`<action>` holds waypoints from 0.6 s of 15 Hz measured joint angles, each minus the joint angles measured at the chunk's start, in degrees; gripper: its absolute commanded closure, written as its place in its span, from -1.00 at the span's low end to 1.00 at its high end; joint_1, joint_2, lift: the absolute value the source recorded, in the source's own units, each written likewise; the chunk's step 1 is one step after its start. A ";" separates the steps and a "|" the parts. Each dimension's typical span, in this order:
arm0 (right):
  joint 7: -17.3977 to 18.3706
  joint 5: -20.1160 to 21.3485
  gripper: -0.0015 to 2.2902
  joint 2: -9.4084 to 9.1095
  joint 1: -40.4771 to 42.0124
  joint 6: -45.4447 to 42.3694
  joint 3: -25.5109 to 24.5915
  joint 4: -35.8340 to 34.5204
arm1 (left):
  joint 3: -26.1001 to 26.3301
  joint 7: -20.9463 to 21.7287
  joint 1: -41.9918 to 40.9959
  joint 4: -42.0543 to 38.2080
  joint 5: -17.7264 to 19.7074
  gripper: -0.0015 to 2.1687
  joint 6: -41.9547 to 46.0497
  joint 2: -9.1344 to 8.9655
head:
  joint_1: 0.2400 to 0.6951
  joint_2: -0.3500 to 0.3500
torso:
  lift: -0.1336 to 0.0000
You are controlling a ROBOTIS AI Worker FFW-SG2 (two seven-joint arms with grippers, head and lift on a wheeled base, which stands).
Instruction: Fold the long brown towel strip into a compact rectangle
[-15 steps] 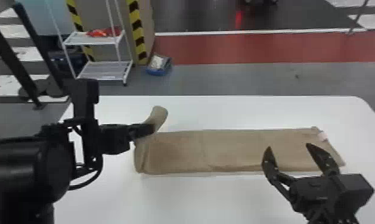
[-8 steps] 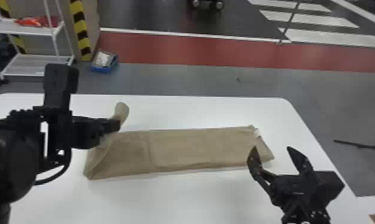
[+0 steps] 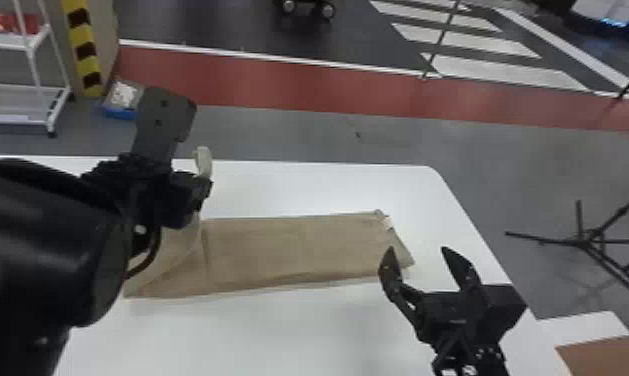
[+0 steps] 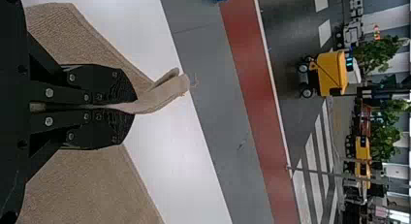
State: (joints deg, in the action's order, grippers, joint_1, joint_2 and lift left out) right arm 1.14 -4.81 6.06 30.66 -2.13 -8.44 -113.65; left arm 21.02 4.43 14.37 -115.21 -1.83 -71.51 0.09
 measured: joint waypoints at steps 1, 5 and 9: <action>0.00 -0.01 -0.93 0.04 -0.02 -0.01 0.00 0.10 | 1.92 -1.20 0.38 2.34 -0.16 0.98 2.53 0.00 | 1.00 -0.91 | -0.74; 0.00 -0.19 -0.93 0.25 -0.16 -0.17 -0.17 0.46 | 7.51 -2.96 -0.51 6.69 -0.41 0.36 8.67 0.00 | 1.00 -1.00 | -0.74; 0.00 -0.38 -0.93 0.35 -0.66 -0.20 0.02 0.95 | 10.82 -3.48 -2.35 6.93 -1.68 -1.00 11.14 0.00 | 1.00 -1.00 | -0.74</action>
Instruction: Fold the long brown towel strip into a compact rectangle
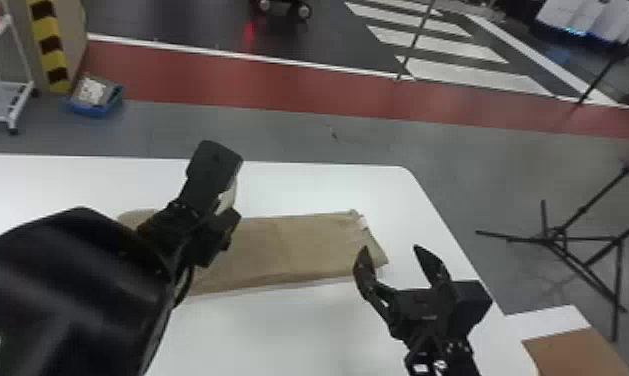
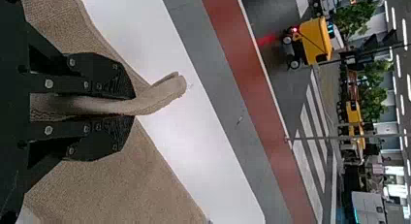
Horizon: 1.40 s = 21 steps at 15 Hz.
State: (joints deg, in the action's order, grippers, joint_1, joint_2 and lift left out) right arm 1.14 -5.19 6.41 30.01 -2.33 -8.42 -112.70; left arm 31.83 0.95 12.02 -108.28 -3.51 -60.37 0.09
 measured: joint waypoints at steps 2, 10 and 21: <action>-0.01 0.00 -0.93 0.01 -0.11 -0.13 0.24 0.22 | 1.12 -0.20 -0.14 0.07 -0.19 -0.97 0.28 0.00 | 1.00 -1.00 | -0.74; -0.93 0.23 -0.93 0.66 -3.30 3.01 3.93 1.32 | -5.03 0.78 -7.04 -6.57 -0.18 -0.97 3.52 0.00 | 1.00 -0.97 | -0.74; -3.16 5.22 -0.93 -0.38 -26.95 20.16 23.21 17.35 | -37.99 -4.34 -33.54 -16.43 12.07 -0.97 41.84 -0.01 | 1.00 0.51 | -0.74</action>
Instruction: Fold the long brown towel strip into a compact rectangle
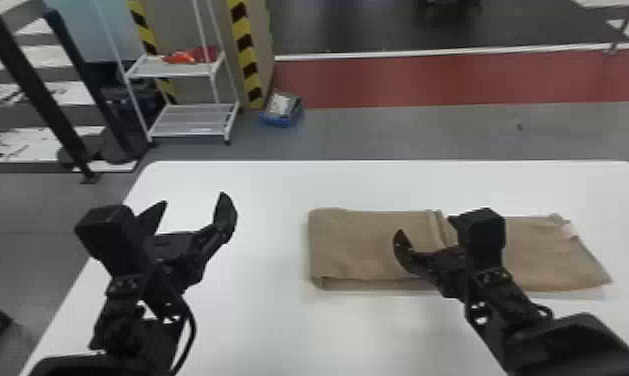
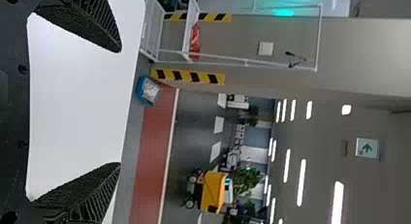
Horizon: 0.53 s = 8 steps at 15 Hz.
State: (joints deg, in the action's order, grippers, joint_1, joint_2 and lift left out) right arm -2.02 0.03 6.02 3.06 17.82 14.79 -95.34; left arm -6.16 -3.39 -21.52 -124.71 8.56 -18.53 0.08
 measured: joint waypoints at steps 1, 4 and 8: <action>0.00 0.09 -0.93 -0.18 -0.86 1.06 0.19 0.46 | -1.11 -0.40 -1.49 1.13 0.64 -0.97 5.06 -0.05 | 1.00 0.57 | -0.74; -0.44 0.22 -0.93 -0.31 -3.36 4.05 -0.15 1.72 | -3.48 0.40 -3.47 4.16 1.90 -0.97 11.86 -0.07 | 1.00 0.64 | -0.74; -1.49 0.37 -0.93 -0.42 -6.25 6.14 -0.65 5.95 | -4.12 1.07 -4.35 5.50 2.16 -0.97 13.78 -0.08 | 1.00 0.63 | -0.74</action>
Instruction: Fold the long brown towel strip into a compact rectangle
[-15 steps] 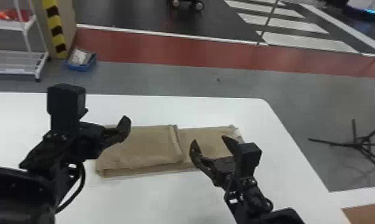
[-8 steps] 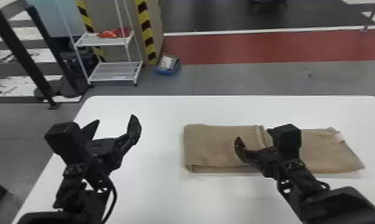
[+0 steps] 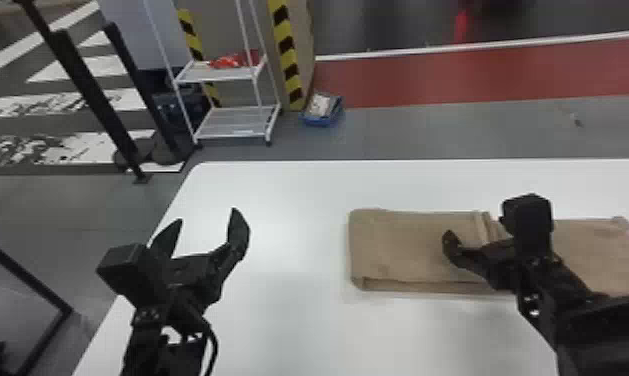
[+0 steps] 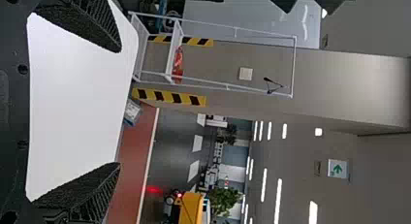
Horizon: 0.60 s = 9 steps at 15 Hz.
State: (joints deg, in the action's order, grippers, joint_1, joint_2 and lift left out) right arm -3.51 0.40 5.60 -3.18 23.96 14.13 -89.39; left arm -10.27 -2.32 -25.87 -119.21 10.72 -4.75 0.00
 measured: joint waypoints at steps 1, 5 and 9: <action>0.00 -0.03 -0.93 -0.06 -0.11 -0.05 -0.38 0.53 | 0.01 0.16 -0.09 0.03 0.00 -0.97 0.03 0.00 | 1.00 0.63 | -0.74; -1.72 0.33 -0.85 -0.55 -0.82 -0.12 -0.94 3.42 | 0.22 0.77 0.01 0.51 0.00 -0.97 0.04 0.00 | 1.00 0.60 | -0.74; -3.19 1.36 -0.64 -1.60 -0.98 -1.11 -1.20 5.41 | 0.34 1.05 0.12 0.89 0.00 -0.97 0.04 0.00 | 1.00 0.62 | -0.74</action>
State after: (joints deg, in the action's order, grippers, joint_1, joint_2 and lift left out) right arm -6.71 1.77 4.00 -4.16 22.85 12.93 -83.97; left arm -9.94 -1.27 -25.75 -118.32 10.72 -4.71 0.00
